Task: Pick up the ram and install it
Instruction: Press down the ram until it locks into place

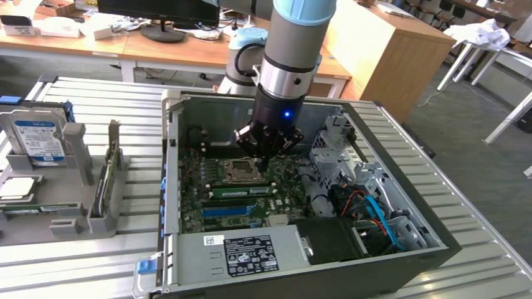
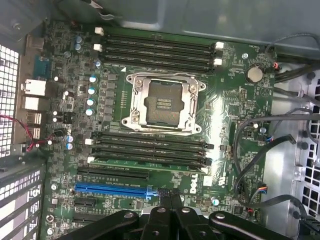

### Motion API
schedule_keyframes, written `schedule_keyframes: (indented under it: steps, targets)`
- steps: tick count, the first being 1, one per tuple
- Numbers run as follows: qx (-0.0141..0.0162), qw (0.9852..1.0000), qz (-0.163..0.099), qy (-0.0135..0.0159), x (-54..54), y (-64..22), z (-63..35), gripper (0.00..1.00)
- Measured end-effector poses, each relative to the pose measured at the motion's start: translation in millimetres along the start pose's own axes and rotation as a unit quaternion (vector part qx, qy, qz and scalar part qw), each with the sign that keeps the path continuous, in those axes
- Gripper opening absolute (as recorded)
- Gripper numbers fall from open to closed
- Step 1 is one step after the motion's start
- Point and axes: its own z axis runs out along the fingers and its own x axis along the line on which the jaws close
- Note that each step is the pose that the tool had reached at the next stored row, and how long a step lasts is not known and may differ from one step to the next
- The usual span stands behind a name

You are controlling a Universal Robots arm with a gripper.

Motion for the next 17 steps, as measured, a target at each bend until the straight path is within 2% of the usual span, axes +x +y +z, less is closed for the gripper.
schedule_keyframes:
  steps: [1,3,4,7,12,17]
  targets:
    - [-0.0002,1.0000,0.000,0.0022,-0.3,0.0,0.0,0.11]
    - [-0.0009,1.0000,0.000,0.0099,-1.2,0.0,0.1,0.11]
    - [-0.0010,0.9999,0.000,0.0117,-1.6,-0.1,0.1,0.11]
    - [-0.0010,0.9999,0.005,0.0118,-1.7,-0.1,0.1,0.11]
    - [-0.0005,0.9994,0.032,0.0117,-1.8,-0.1,0.1,0.11]
    - [-0.0005,0.9993,0.035,0.0117,-1.8,-0.1,0.1,0.11]
